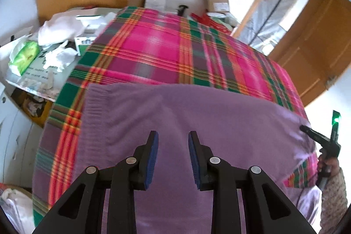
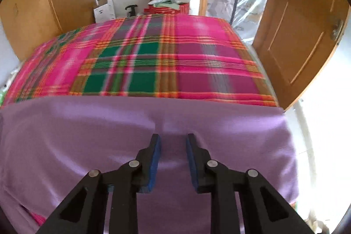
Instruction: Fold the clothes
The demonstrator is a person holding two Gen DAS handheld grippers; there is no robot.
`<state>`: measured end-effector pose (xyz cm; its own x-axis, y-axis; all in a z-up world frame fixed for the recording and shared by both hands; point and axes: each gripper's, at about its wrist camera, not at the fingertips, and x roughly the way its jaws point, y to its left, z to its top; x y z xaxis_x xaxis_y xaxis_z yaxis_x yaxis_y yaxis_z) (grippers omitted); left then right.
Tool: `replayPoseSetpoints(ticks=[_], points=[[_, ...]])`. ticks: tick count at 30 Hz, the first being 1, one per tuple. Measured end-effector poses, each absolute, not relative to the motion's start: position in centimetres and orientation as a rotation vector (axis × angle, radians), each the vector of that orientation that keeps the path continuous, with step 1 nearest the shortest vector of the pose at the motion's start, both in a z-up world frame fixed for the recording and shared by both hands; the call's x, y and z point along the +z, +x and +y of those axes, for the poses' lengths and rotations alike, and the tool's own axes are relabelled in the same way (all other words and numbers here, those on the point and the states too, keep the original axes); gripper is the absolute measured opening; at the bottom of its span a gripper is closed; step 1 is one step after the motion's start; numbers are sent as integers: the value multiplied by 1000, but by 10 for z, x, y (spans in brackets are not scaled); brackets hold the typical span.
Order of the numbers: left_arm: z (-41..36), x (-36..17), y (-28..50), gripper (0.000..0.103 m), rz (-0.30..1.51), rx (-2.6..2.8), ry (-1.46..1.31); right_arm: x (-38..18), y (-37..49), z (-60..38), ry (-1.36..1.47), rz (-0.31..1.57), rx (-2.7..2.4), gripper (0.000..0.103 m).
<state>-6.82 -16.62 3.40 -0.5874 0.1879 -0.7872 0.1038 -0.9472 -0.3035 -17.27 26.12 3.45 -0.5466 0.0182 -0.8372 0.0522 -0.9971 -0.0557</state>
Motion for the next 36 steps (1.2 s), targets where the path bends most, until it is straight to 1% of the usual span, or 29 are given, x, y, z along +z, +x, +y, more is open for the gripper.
replayPoseSetpoints(ticks=[3,9,16,23,27,31,32,36], points=[[-150,36,-59,29,-500,2661,-1392,39,-162,266,1513,95,-2766,25],[-114,34,-38,29,-413,2566,-1402,38,-136,270,1496,69,-2724,25],[-93,23,-14,29,-370,2493,-1439,41,-105,271,1462,28,-2662,26],[-60,9,-7,29,-313,2349,-1469,50,-64,221,1348,-30,-2382,26],[-38,-1,-9,29,-275,2271,-1492,41,-53,179,1330,26,-2192,26],[-26,-1,-23,29,-286,2254,-1474,32,-53,148,1313,46,-2090,26],[-28,-1,-28,29,-303,2256,-1482,32,-55,143,1306,40,-2071,30],[-39,1,-45,29,-430,2236,-1493,31,-59,126,1288,9,-1990,30]])
